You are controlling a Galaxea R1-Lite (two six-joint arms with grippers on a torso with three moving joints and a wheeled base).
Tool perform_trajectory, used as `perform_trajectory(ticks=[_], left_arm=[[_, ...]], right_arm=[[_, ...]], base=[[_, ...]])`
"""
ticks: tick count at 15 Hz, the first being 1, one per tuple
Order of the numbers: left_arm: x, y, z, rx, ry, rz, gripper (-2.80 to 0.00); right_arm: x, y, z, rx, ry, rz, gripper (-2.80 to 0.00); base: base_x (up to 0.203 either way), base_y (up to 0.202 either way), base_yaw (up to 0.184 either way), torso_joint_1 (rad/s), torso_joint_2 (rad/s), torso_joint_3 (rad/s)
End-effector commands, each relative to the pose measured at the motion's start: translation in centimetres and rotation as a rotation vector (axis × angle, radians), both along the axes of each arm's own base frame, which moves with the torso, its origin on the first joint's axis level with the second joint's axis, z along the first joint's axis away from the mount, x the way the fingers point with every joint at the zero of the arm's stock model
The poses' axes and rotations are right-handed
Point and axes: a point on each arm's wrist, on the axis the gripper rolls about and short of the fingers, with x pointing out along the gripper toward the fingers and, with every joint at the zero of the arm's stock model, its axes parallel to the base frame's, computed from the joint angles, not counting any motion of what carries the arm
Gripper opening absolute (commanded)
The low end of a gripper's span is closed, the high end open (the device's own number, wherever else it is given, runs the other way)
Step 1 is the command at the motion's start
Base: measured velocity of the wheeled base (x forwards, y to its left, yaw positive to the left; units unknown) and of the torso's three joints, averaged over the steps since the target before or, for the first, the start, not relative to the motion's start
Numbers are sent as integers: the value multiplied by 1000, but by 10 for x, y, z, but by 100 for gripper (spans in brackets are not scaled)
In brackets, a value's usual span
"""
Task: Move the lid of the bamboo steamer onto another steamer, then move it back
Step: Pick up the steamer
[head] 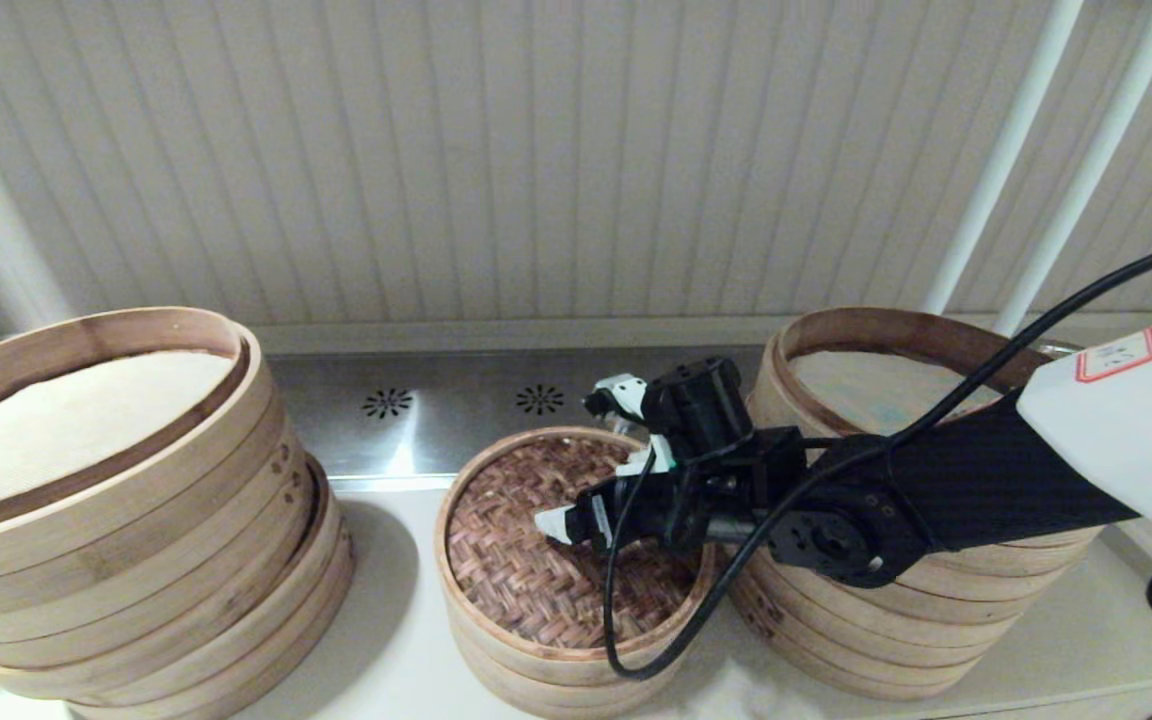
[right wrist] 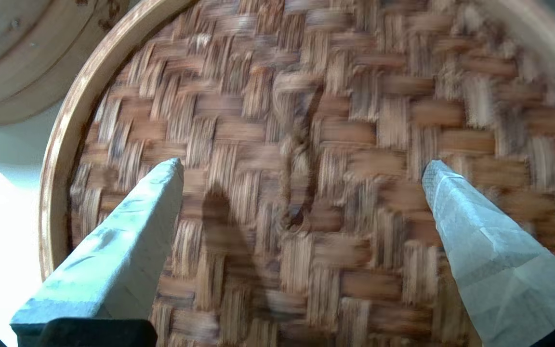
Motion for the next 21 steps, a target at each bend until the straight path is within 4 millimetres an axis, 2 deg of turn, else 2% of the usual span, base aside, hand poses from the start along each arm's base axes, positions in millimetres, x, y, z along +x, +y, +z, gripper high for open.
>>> perform_trajectory(ticks=[1,6,11,21], left_arm=[[0,0,0,0,-2,0,-280],[0,0,0,0,-1,0,-280],[0,0,0,0,-1,0,-280],[0,0,0,0,-1,0,-280]], right_arm=[[-3,3,0,2,-1,11,0],[-5,4,1,-7,-18,-4,0],[-7,6,-8,-60,-69,5,0],[-6,10,-7,-65,-114,-1,0]], base=[[0,0,0,0,0,0],[0,0,0,0,0,0],[0,0,0,0,0,0],[0,0,0,0,0,0]])
